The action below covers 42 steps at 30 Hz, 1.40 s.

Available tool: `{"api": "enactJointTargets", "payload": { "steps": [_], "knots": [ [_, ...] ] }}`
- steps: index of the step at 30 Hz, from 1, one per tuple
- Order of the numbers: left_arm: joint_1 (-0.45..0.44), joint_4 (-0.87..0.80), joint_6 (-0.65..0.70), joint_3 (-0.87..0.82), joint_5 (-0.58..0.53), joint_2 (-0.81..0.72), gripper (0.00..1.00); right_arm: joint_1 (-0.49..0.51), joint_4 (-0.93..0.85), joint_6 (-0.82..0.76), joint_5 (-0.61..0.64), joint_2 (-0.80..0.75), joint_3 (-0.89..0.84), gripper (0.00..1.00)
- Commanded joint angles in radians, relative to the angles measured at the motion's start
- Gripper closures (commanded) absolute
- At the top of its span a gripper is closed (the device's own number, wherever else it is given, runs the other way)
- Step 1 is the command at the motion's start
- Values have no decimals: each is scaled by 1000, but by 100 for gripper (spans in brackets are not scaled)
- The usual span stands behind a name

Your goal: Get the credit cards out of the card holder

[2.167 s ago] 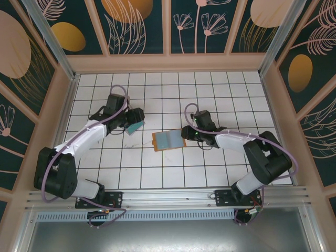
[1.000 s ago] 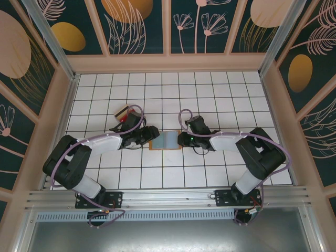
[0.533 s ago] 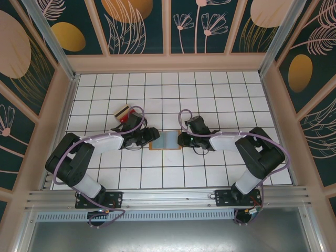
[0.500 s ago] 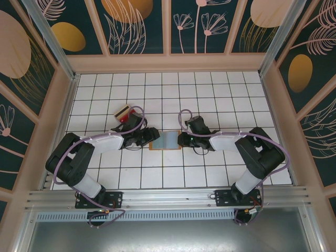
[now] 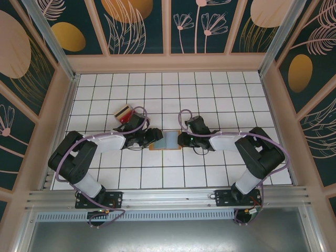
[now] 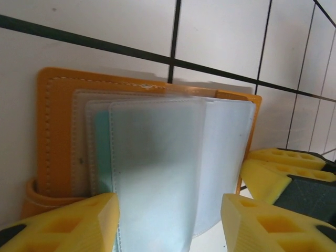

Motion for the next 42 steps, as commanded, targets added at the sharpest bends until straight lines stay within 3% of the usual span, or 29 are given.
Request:
{"api": "enactJointTargets", "payload": {
  "steps": [1,10,20,34,42],
  "knots": [
    [-6,30,16,33,33,4,44,7,19,9,-1,22,7,80],
    [-11,38,10,43,41,12,43,7,16,10,0,23,8,80],
    [-10,-135,26,56,-183,-49,42,7,17,9,-1,23,8,80],
    [-11,-91,32,54,-76,9,42,9,22,15,-6,20,3,80],
    [-10,-109,30,59,-91,12,42,10,23,14,-6,20,2,80]
  ]
}}
